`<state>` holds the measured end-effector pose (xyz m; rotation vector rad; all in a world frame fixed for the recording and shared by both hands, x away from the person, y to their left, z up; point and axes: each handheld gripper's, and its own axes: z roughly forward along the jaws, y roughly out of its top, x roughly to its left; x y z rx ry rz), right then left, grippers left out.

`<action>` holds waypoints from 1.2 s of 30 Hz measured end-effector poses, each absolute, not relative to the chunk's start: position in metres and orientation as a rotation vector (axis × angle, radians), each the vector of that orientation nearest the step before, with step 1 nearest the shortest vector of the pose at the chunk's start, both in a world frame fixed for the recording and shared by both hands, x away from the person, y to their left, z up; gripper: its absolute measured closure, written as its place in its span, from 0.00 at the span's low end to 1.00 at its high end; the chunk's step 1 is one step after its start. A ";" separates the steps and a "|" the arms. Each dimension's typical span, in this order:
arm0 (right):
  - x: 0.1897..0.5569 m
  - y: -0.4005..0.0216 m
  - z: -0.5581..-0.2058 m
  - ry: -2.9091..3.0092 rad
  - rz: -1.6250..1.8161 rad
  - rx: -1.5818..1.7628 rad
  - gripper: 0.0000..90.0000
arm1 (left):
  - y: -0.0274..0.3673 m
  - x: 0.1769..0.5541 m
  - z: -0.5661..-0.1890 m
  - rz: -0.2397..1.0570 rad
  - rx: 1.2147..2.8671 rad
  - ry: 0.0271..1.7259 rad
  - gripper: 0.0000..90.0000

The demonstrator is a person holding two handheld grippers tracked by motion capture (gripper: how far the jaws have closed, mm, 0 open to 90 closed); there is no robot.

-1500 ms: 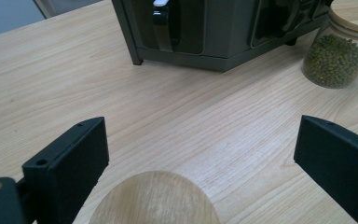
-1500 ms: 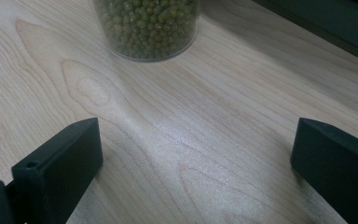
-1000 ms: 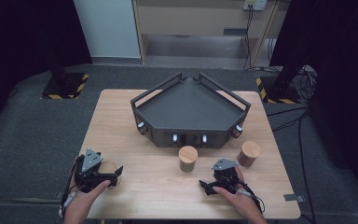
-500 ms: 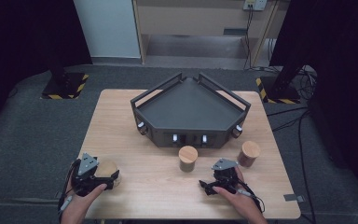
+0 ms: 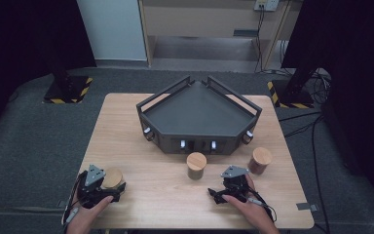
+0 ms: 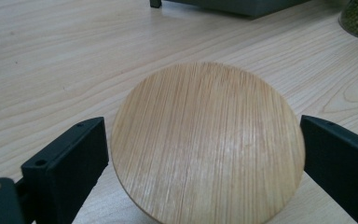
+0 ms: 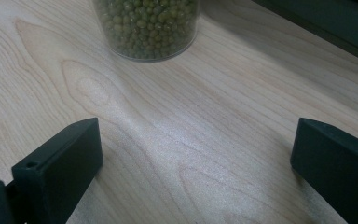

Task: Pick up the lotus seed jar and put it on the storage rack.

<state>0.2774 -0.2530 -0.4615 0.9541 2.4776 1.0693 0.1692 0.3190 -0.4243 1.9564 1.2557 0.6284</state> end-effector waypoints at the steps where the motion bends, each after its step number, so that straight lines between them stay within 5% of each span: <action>1: 0.277 -0.253 -0.462 2.478 1.069 0.954 0.03 | 0.319 0.169 -0.426 0.625 1.956 1.259 0.02; 16: 0.277 -0.253 -0.462 2.478 1.069 0.954 0.03 | 0.322 0.169 -0.442 0.611 1.950 1.269 0.06; 27: 0.277 -0.253 -0.461 2.478 1.069 0.954 0.03 | 0.326 0.169 -0.452 0.598 1.934 1.259 0.26; 36: 0.277 -0.253 -0.461 2.478 1.069 0.955 0.03 | 0.322 0.165 -0.444 0.615 1.935 1.262 0.27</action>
